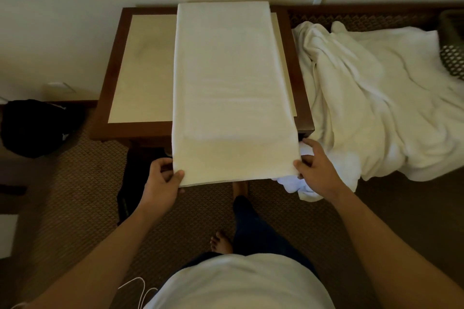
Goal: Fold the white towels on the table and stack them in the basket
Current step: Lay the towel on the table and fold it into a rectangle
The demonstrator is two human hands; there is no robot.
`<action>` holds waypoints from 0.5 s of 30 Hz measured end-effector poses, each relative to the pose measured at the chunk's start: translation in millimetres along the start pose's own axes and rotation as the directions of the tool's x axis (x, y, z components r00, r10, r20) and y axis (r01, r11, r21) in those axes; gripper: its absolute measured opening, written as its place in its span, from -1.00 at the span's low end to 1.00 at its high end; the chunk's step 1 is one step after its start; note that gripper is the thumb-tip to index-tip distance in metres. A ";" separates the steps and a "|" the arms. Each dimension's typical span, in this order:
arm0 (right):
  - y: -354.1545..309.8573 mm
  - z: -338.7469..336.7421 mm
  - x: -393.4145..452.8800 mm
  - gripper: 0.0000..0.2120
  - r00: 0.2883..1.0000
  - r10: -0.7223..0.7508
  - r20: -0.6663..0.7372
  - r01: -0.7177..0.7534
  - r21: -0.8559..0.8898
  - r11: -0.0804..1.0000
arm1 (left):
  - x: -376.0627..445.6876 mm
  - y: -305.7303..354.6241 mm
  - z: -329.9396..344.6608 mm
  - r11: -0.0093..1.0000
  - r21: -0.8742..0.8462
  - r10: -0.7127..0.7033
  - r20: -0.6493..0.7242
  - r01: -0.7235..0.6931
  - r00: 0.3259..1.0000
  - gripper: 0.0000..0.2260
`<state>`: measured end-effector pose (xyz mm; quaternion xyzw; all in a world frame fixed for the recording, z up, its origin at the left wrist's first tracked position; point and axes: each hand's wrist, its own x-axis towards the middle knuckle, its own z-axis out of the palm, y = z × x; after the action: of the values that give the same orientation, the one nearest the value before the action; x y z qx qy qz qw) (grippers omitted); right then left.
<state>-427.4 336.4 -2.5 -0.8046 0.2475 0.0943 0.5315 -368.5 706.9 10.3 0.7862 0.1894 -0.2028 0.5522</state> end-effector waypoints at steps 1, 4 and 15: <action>-3.5 -3.5 -4.6 -0.54 1.000 -0.002 -0.009 0.002 0.012 1.000 | -4.8 4.8 -3.2 0.999 0.029 0.023 0.008 -0.024 1.000 -0.72; -22.5 -16.4 -16.4 -0.72 1.000 0.005 0.017 -0.007 0.157 0.988 | -10.2 23.2 -17.0 0.992 0.112 0.058 0.062 -0.065 0.996 -0.84; -92.0 -68.2 5.1 -0.52 0.945 0.000 0.328 -0.130 0.375 0.918 | 23.1 106.6 -60.0 0.987 -0.124 -0.067 0.266 0.103 0.962 -0.68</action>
<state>-384.8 302.1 98.3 -0.6470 0.1986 0.1905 0.7111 -286.8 731.3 100.9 0.7042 0.1619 -0.3146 0.6155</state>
